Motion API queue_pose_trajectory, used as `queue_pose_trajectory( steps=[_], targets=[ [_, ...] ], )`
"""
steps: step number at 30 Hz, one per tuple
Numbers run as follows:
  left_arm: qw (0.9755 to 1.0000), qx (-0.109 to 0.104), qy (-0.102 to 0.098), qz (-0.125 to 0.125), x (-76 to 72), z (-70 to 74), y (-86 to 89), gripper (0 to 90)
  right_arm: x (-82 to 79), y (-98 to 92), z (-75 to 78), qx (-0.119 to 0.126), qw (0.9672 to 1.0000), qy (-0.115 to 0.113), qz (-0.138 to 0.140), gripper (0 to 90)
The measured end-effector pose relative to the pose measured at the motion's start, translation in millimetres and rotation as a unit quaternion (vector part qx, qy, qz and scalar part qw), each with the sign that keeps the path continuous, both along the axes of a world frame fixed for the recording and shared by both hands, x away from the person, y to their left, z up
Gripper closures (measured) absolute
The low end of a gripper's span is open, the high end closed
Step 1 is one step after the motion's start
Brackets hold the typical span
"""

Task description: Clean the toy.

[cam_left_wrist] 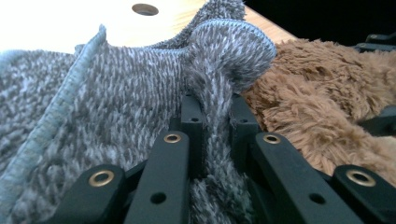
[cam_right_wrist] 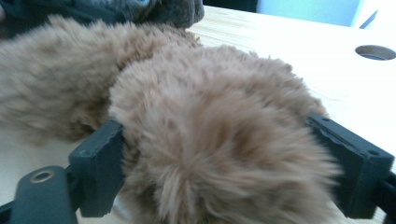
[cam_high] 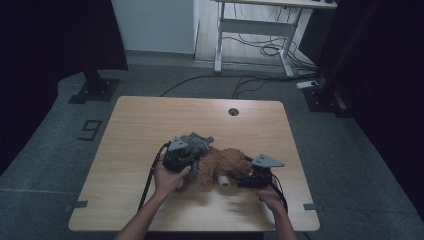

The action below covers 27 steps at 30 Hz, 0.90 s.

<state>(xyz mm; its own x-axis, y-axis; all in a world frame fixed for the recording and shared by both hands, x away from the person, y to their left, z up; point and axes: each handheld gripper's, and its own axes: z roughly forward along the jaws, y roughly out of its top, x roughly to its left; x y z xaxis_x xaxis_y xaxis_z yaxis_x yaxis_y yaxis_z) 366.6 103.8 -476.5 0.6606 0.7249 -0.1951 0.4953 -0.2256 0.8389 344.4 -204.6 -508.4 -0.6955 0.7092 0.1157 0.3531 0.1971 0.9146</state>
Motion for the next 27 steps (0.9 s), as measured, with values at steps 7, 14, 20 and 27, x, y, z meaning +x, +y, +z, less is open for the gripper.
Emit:
queue_pose_trajectory(
  steps=[7, 14, 20, 27],
  targets=[
    [0.9997, -0.022, -0.008, -0.008, -15.8, -5.0, 6.1, 80.3, 0.1, -10.5, 29.2, 0.032, 0.9993, 0.010, -0.015, 13.9],
    [0.9991, -0.037, -0.009, -0.018, -27.5, -9.7, 12.6, 80.2, 16.1, 6.0, 12.5, -0.014, 0.9941, 0.108, 0.006, 1.3],
    [0.9989, -0.038, -0.011, -0.026, -35.8, -10.4, 15.9, 80.1, 16.7, 4.0, -10.7, 0.008, 0.9840, 0.177, 0.017, 1.8],
    [0.9982, -0.055, -0.004, -0.024, -36.7, -12.7, 23.7, 79.9, 13.4, 7.6, -11.4, 0.012, 0.9868, 0.158, 0.032, 25.8]
  ],
)
